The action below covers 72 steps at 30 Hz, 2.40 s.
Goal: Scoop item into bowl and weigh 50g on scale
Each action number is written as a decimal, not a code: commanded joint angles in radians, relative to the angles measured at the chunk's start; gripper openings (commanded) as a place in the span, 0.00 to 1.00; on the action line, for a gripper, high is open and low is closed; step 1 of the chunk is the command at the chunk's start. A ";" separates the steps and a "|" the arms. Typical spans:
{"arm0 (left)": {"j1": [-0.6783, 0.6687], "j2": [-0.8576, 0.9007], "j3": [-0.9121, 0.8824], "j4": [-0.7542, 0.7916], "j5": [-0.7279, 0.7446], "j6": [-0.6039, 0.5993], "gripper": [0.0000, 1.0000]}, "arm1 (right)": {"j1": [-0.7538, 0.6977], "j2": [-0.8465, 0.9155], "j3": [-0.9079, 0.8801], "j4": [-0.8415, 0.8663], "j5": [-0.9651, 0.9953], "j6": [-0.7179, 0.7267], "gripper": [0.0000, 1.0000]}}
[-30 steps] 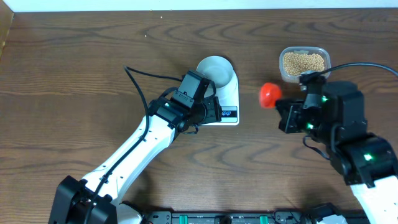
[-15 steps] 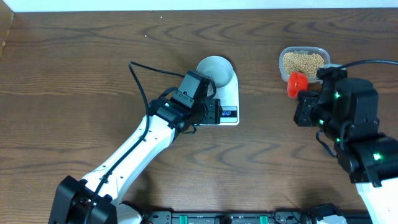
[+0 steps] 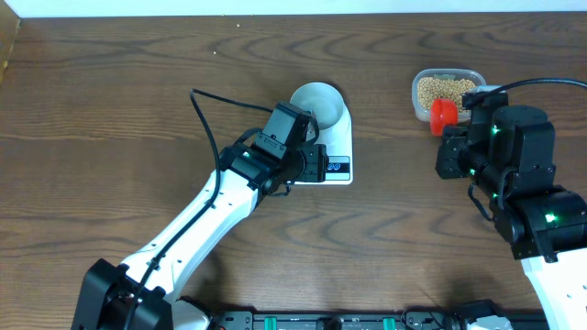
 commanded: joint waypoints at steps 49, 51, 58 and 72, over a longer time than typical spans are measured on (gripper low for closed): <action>-0.079 0.304 0.006 0.240 -0.197 0.137 0.07 | -0.032 0.121 0.019 0.063 0.025 0.005 0.01; -0.079 0.304 0.004 0.248 -0.197 0.137 0.07 | -0.032 0.121 0.019 0.063 0.022 0.005 0.01; -0.079 0.312 0.000 0.269 -0.197 0.143 0.07 | -0.032 0.121 0.019 0.062 0.022 0.005 0.01; -0.079 0.349 -0.001 0.269 -0.197 0.144 0.07 | -0.032 0.121 0.019 0.055 -0.005 0.005 0.01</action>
